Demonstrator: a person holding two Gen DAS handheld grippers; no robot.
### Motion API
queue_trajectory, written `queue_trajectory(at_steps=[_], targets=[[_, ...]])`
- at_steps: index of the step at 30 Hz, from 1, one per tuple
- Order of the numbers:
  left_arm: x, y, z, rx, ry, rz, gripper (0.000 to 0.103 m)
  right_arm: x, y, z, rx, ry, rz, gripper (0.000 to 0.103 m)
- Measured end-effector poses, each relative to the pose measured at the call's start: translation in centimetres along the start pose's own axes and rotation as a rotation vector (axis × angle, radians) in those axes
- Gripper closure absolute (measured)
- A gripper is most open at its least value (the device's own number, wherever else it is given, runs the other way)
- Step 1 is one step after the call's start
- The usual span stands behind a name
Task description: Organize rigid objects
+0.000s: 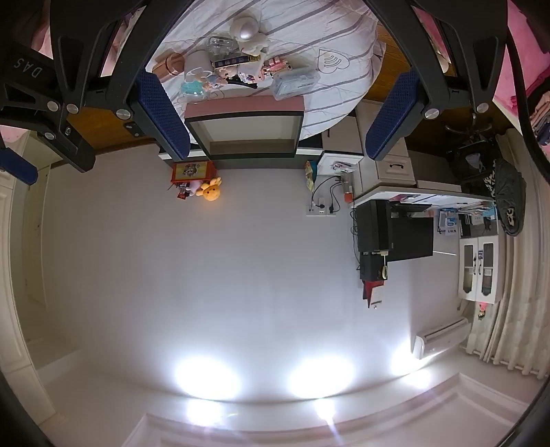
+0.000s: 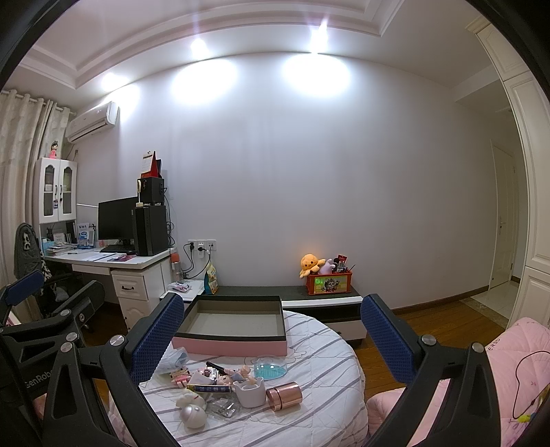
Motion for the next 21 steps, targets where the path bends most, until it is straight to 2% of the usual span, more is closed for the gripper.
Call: queue_trajectory(at_steps=[21], targets=[[0.01,0.03,0.00,0.003,0.000,-0.006,0.000,0.10,0.23,0.04,0.000,0.000,-0.002,0.000]])
Point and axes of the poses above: each gripper's, at about its wrist camera, not at the fingertips, and x roughly against the way its jaws point, z to its left, y to its top, the point moved 5 cm from there along -x, roughly the way its jaws point, and after that the axes turned 12 degrees about y, right-handed, at the moved point
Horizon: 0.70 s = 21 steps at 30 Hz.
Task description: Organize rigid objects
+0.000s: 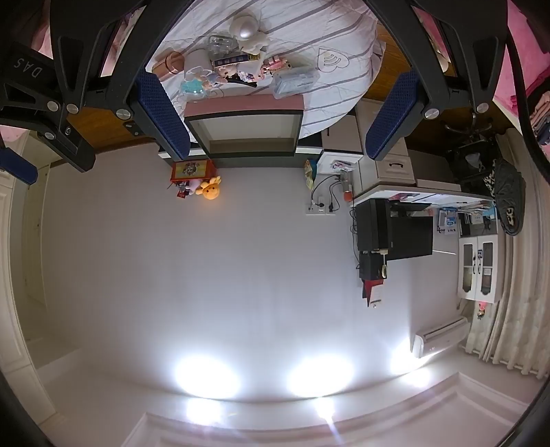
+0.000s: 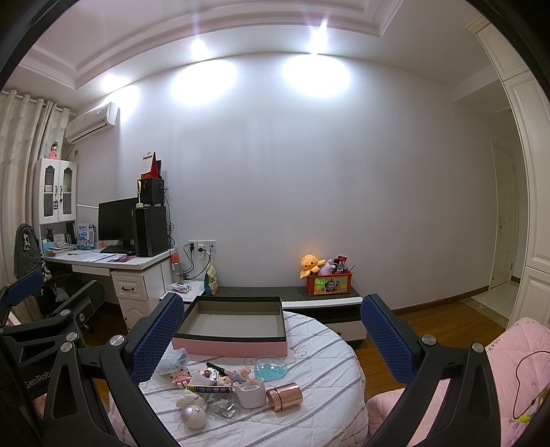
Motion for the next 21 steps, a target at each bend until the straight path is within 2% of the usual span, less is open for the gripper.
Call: queue_trajectory(at_steps=[13,17,21], targets=[[0.0,0.0,-0.1,0.001,-0.004,-0.003,0.000,0.0,0.0,0.0,-0.001,-0.002,0.003,0.000],[-0.7,-0.2,-0.3,0.000,-0.020,0.009,0.000,-0.6,-0.2,-0.3,0.000,-0.008,0.010,0.000],[-2.7,-1.7,-1.4,-0.004,-0.037,0.040,0.000,-1.5,-1.0,-0.7,0.001,-0.006,0.020,0.000]])
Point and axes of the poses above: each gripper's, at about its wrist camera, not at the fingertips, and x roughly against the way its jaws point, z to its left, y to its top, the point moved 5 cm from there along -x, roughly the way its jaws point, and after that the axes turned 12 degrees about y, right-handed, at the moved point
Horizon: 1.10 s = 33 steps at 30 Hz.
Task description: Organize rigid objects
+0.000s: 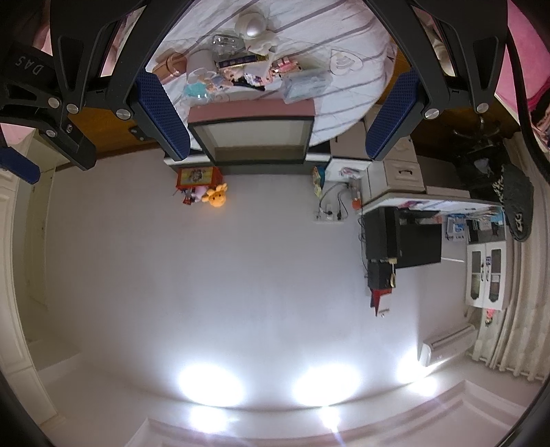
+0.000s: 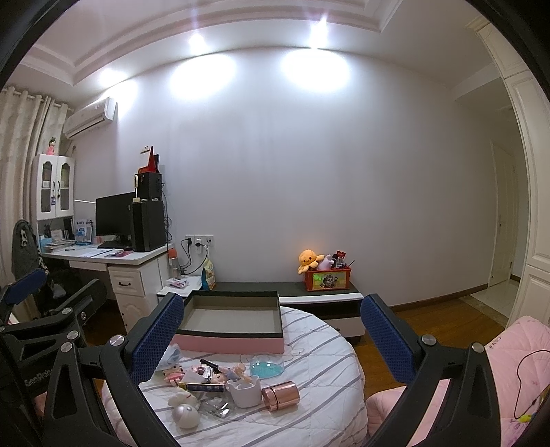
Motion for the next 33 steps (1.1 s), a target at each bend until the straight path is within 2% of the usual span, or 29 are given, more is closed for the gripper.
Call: queue_trajectory(at_steps=[5,11,15,19,26,28,29,30,31,33], targets=[[-3.8,-3.8,-1.7,-0.049,-0.035,0.123,0.000,-2.8,-2.7,-1.2,0.007,-0.028,0.065,0.000],[-8.2,-11.9,-3.1,-0.119,-0.043,0.344,0.000,-7.1,-8.7,-3.6,-0.005,-0.054,0.227,0.000],[-10.6,-16.9,-3.1,-0.139,-0.021,0.481,0.000,-9.4,-13.0,-5.1,-0.037,-0.057,0.337,0.000],[-11.8,-18.7,-3.5,-0.124,-0.045,0.543,0.000,-10.8,-16.2,-6.2,-0.065,-0.053,0.418,0.000],[-14.3,-20.5,-4.3,-0.113,-0.068,0.624,0.000,-12.8,-18.7,-6.9,-0.101,-0.027,0.468,0.000],[-14.7,-20.6,-4.1,-0.119,-0.068,0.613,0.006,-13.3,-18.9,-7.0,-0.100,-0.024,0.477,0.000],[-14.8,-20.6,-4.2,-0.132,-0.070,0.600,0.016,-13.6,-19.0,-6.9,-0.101,-0.022,0.484,0.000],[-14.8,-20.4,-4.4,-0.143,-0.086,0.586,0.034,-13.7,-19.0,-6.8,-0.104,-0.017,0.488,0.000],[-14.7,-20.3,-4.6,-0.148,-0.111,0.577,0.038,-14.1,-19.1,-6.8,-0.106,-0.011,0.494,0.000],[-14.6,-20.3,-4.5,-0.149,-0.122,0.578,0.038,-14.9,-19.2,-6.9,-0.107,-0.001,0.506,0.000]])
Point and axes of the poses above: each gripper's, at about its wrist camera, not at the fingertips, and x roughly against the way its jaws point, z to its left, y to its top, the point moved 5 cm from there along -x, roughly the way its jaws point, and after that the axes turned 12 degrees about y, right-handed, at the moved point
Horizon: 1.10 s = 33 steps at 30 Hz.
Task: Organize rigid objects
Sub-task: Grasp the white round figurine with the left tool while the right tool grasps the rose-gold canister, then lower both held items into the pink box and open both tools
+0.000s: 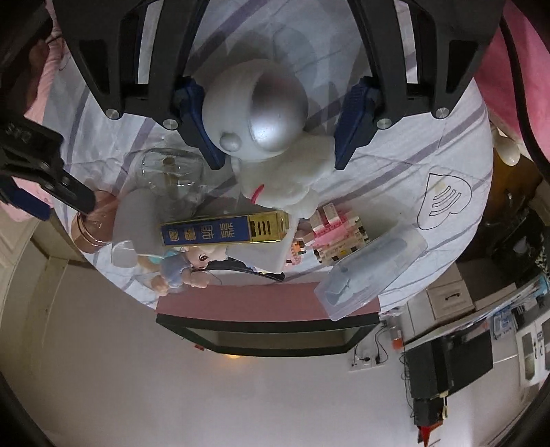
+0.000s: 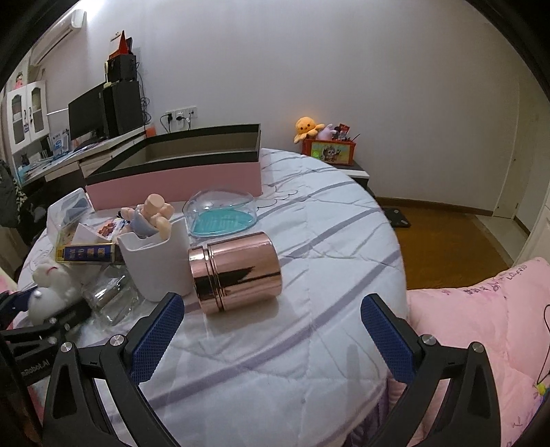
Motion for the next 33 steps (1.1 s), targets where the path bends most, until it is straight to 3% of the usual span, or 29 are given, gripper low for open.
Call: queue_trajectory(at_steps=[5,7,9,10,15,17,25,33], targets=[[0.6,0.1,1.0,0.006,-0.027,0.002,0.038,-1.9,0.9,0.2,0.012,0.025,0.027,0.001],[0.9,0.3,1.5,0.013,-0.030,-0.006,0.039,-2.8,1.1,0.2,0.017,0.049,0.041,0.015],[1.1,0.7,1.8,0.017,-0.028,-0.012,0.039,-3.7,1.1,0.3,0.006,0.100,0.070,0.045],[1.3,0.8,1.8,0.020,-0.029,-0.017,0.039,-4.0,1.0,0.4,-0.002,0.132,0.082,0.048],[2.1,2.1,1.6,0.012,-0.040,-0.052,0.043,-3.8,1.0,1.1,0.017,0.140,0.066,0.048],[2.2,2.6,1.4,0.008,-0.050,-0.058,0.049,-3.3,1.4,1.4,0.023,0.147,0.046,0.048],[2.6,3.4,2.5,0.058,-0.088,-0.071,0.049,-1.7,3.1,2.8,0.038,0.180,-0.008,0.048],[3.1,8.3,2.1,0.037,-0.081,-0.151,0.049,-1.6,6.2,4.7,0.046,0.231,-0.055,0.048]])
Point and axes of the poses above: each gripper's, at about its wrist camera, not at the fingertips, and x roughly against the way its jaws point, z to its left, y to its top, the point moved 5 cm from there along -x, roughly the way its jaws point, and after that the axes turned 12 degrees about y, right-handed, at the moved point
